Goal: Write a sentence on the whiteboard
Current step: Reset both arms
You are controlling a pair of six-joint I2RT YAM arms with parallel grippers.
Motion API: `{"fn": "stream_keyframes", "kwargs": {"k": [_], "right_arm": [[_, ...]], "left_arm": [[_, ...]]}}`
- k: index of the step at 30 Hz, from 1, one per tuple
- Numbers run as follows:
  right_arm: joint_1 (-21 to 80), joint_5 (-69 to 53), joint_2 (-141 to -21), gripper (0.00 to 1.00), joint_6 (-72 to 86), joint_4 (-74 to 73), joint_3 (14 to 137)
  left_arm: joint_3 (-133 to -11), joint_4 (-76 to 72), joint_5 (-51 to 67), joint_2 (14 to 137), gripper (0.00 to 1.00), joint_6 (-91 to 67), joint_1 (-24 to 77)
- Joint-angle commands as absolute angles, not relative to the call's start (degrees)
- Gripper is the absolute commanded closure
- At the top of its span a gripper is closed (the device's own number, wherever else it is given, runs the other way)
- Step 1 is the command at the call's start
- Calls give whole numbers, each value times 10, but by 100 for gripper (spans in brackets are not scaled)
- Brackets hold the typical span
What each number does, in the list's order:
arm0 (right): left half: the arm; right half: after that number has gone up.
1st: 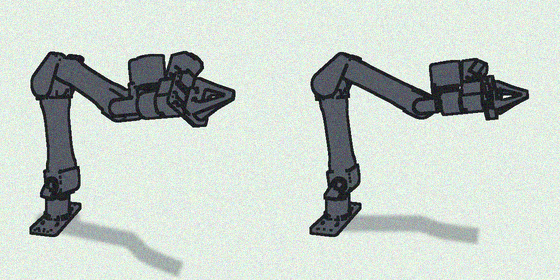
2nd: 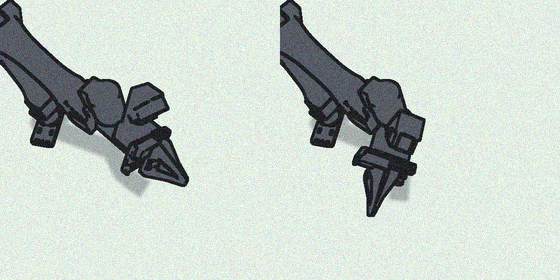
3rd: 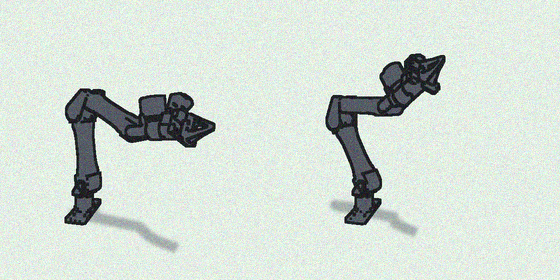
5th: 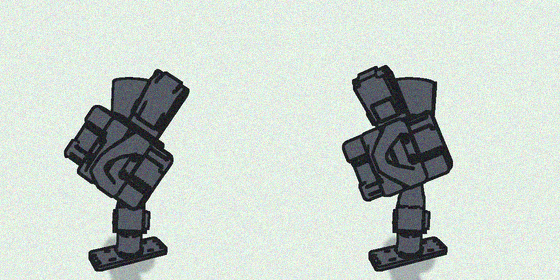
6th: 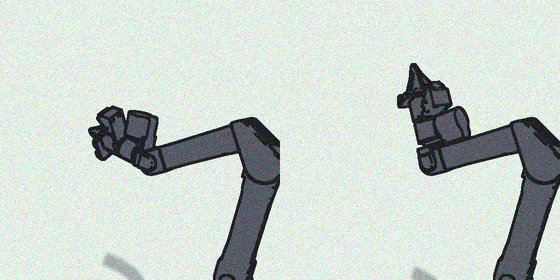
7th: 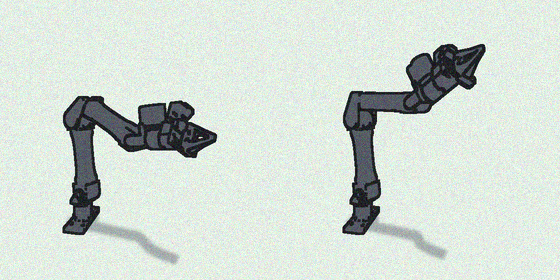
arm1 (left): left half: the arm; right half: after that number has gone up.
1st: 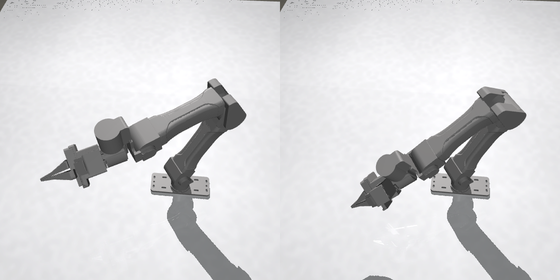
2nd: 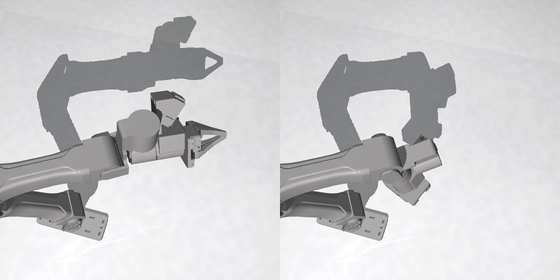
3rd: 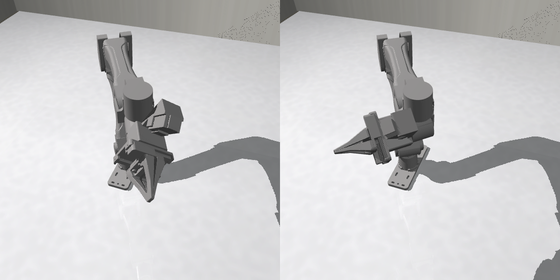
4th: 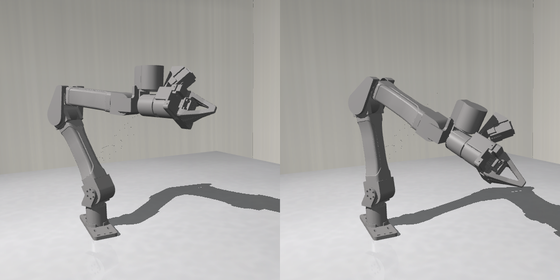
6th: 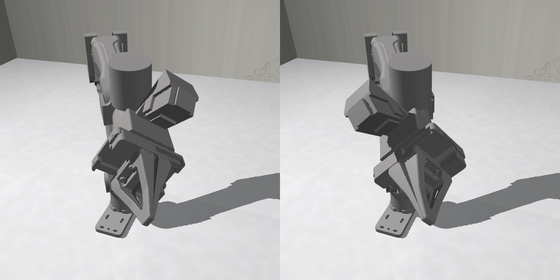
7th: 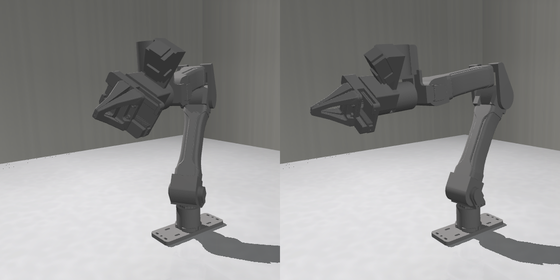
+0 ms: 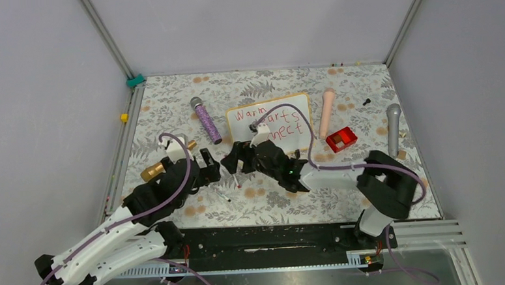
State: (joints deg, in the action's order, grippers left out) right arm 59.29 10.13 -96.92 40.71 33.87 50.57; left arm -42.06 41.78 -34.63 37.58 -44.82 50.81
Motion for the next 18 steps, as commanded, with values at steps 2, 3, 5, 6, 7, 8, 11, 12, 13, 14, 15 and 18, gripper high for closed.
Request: {"fn": "stream_keyframes", "kwargs": {"k": [2,3,5,6,7,8,11,12,13,14,15,18], "right_arm": [[544,106,-807,13,331,293,409],[529,108,-773,13,318,282,385],[499,130,-701,13,282,253,340],[486,141,-669,13,259,234,326],[470,151,-638,14,236,207,315],[447,157,-616,15,219,173,311],[337,124,-578,17,225,83,310],[296,101,-570,18,244,71,304],[259,91,-559,19,255,76,296],[236,102,-554,19,255,84,289],[223,132,-553,19,244,93,285],[196,212,-571,19,168,118,281]], "left_arm": [[-412,361,-315,391,1,-408,504],[-408,354,-318,394,1,-403,503],[-399,335,-328,399,1,-393,501],[-398,328,-330,403,1,-388,498],[-399,321,-334,407,1,-380,494],[-399,314,-343,411,1,-371,491],[-382,269,-372,416,1,-345,453],[-373,244,-364,416,1,-338,430],[-360,219,-355,416,1,-331,404],[-347,186,-345,416,1,-319,379],[-335,154,-340,417,1,-306,352],[-314,63,-353,437,1,-265,275]]}}
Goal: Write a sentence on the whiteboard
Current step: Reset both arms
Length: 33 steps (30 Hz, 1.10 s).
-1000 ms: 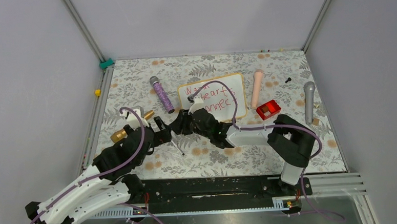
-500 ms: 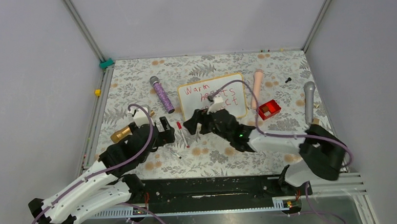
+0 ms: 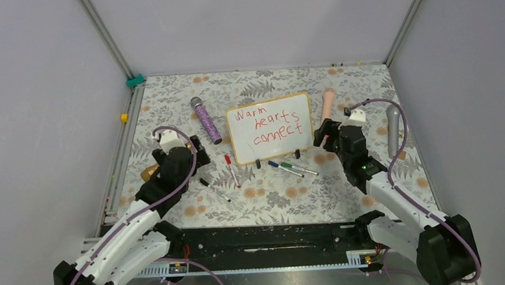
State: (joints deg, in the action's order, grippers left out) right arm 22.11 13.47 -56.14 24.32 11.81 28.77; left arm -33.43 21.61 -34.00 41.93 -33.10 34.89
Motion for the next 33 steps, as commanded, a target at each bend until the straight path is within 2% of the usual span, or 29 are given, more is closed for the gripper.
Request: {"fn": "stream_keyframes", "kwargs": {"k": [1,3,5,8,13,16,18,20,21,23,24,25,26,27,33], "right_arm": [[181,225,-578,19,161,135,276],[105,190,-588,19,172,194,252],[38,98,-589,20,178,294,216],[32,82,-597,21,32,440,161],[30,44,-684,23,-13,475,162],[28,55,-792,23,-5,627,137],[28,70,-765,22,-5,536,161],[28,76,-784,20,-4,571,159],[28,90,-779,20,10,541,166],[27,93,-779,2,14,546,167],[27,95,-782,1,14,559,164],[27,101,-781,0,16,562,161],[28,100,-780,0,17,564,161],[27,100,-781,1,17,566,160],[28,100,-780,1,16,567,158]], "left_arm": [[-310,36,-357,449,1,-249,250],[-293,-39,-383,474,1,-200,223],[-243,-171,-419,487,2,-128,221],[-132,-404,-408,515,4,-22,218],[-77,-619,-329,657,11,40,179],[-60,-763,-283,750,14,61,162],[-76,-739,-276,749,11,50,150],[-98,-660,-212,736,13,23,113],[-109,-657,-183,748,13,20,101],[-130,-596,-117,750,13,4,67],[-138,-603,-96,767,13,3,54],[-137,-615,-91,779,13,3,50],[-138,-592,-91,767,5,-13,49],[-139,-606,-91,771,2,-12,49],[-137,-604,-91,769,1,-14,49]]}}
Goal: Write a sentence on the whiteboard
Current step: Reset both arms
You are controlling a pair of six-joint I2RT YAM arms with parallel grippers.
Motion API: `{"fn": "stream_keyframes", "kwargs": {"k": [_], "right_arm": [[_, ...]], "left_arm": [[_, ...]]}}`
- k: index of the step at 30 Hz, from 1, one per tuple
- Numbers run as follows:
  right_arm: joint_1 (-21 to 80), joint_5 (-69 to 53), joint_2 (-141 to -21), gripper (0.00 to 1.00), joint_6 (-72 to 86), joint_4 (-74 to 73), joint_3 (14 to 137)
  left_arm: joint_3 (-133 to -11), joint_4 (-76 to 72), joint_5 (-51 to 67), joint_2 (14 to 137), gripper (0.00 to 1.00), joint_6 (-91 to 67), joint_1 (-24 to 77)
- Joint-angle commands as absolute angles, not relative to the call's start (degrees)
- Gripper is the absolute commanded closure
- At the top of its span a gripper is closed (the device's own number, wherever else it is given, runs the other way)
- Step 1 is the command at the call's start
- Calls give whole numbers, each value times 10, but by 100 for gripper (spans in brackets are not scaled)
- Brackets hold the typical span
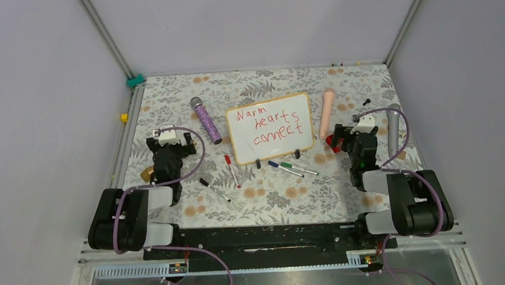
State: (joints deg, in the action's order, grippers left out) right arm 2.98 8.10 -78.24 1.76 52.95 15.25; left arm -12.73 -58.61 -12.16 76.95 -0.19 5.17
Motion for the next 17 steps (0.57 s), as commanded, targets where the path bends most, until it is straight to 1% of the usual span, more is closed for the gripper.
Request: {"fn": "stream_keyframes", "kwargs": {"k": [1,12,17], "right_arm": [[28,100,-779,1,17,567,158],[27,100,-779,0,16,566,158],[27,100,-779,0,17,566,158]], "left_arm": [[-136,-613,-92,772,1,-13,48],[-140,-604,-88,773,1,-13,48],[-146,-592,-62,773,1,-18,35]]}}
